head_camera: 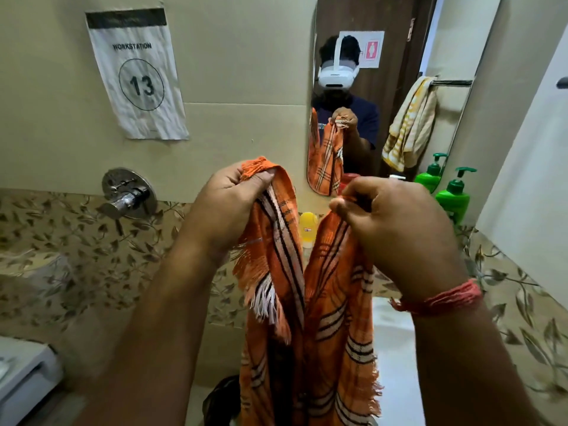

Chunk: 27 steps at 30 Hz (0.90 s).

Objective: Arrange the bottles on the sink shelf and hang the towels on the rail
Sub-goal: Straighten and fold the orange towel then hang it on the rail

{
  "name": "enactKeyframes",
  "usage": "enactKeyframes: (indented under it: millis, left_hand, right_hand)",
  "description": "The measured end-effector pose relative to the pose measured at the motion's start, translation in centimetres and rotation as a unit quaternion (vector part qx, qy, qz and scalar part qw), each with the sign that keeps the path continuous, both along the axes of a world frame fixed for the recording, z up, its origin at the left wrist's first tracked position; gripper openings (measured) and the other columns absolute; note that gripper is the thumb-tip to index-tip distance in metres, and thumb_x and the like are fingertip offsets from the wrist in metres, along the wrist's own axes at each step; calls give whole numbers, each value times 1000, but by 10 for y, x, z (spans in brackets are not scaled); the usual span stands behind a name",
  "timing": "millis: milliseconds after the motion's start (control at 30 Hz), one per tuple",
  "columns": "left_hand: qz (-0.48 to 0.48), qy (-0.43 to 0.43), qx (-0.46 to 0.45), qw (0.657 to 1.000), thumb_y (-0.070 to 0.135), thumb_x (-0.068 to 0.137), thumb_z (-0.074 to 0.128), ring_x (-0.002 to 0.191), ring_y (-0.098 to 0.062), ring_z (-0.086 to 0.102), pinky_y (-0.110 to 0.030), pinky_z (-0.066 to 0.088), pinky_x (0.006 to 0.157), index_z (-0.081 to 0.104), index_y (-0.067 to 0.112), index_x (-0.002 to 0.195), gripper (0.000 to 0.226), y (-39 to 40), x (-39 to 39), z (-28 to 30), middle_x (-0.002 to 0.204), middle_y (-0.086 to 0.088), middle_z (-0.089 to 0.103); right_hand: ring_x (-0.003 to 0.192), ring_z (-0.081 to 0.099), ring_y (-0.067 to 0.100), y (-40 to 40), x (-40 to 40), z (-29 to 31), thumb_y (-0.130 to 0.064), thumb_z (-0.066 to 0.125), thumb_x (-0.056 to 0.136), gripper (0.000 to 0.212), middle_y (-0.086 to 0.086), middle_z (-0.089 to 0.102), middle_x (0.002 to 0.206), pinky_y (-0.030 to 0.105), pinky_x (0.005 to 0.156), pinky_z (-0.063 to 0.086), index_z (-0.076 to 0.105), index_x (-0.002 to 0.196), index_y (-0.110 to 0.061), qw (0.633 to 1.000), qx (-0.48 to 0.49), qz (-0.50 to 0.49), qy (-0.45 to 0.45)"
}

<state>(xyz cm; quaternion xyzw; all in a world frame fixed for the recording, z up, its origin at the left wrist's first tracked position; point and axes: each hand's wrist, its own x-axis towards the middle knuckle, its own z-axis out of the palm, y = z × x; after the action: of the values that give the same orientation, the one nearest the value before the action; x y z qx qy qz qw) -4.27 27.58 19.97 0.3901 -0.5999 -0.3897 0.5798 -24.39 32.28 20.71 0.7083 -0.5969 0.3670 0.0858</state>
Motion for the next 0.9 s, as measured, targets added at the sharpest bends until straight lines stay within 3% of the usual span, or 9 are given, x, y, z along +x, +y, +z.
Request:
enactKeyframes:
  millis: [100,200,333,400,467,567,667,733,900]
  left_hand:
    - [24,-5,7,1000,33,93,62,61,-23,64,-48,54,76,69,27,72,23,-3,-3,-4,65,-1,66]
    - [42,-7,10,999,31,98,61,59,-22,65,-45,54,70,71,29,69,30,-5,-8,-6,64,-2,67]
    - [14,-20,-12,1000,26,98,63,66,-15,67,-34,52,71,75,24,75,26,-3,-20,-6,71,2,73]
    - [-7,-38,-22,999,25,97,64,70,-11,68,-31,52,71,76,20,82,20,0,-24,-6,77,3,76]
    - [-31,-16,-17,999,23,98,63,73,-15,70,-33,55,69,77,18,89,18,3,-25,-8,82,-3,77]
    - [-61,23,-10,998,24,99,61,75,-25,68,-44,54,75,76,14,94,19,4,-21,-12,87,-13,76]
    - [-87,47,12,995,18,102,55,80,-27,70,-45,56,78,74,10,105,21,5,-19,-14,95,-18,75]
    - [-108,69,15,992,16,102,54,85,-32,70,-48,56,83,73,5,109,23,7,-19,-14,100,-23,74]
    - [-116,26,-6,993,22,100,57,91,-30,70,-47,55,86,77,10,104,24,10,-21,-22,100,-20,75]
  right_hand:
    - [83,53,15,6,-4,10,-50,53,95,30,-6,49,88,36,70,52,65,82,-27,996,73,-23,45]
    - [74,66,28,12,-9,16,-47,48,98,47,11,69,77,40,70,55,68,82,-8,970,191,93,-116]
    - [68,62,32,14,2,8,-23,51,100,31,23,67,83,41,68,54,67,95,3,806,233,281,-466]
    - [73,66,28,13,13,3,-14,48,101,25,23,68,90,40,67,60,65,107,3,726,247,319,-557]
    - [80,69,27,11,20,-2,-11,46,102,22,23,69,95,41,73,62,59,114,3,698,247,320,-592]
    - [90,65,33,10,25,-6,-5,45,101,22,28,64,103,44,78,63,48,123,-3,700,227,321,-596]
    - [95,69,30,8,27,-11,9,43,95,48,27,69,109,45,86,60,38,134,-19,728,208,357,-547]
    - [100,71,24,7,27,-14,13,45,93,55,16,74,105,45,91,58,41,136,-22,795,188,365,-447]
    - [84,69,0,-1,30,-18,-10,67,92,17,-11,72,88,17,75,57,70,104,-21,954,-15,202,-220]
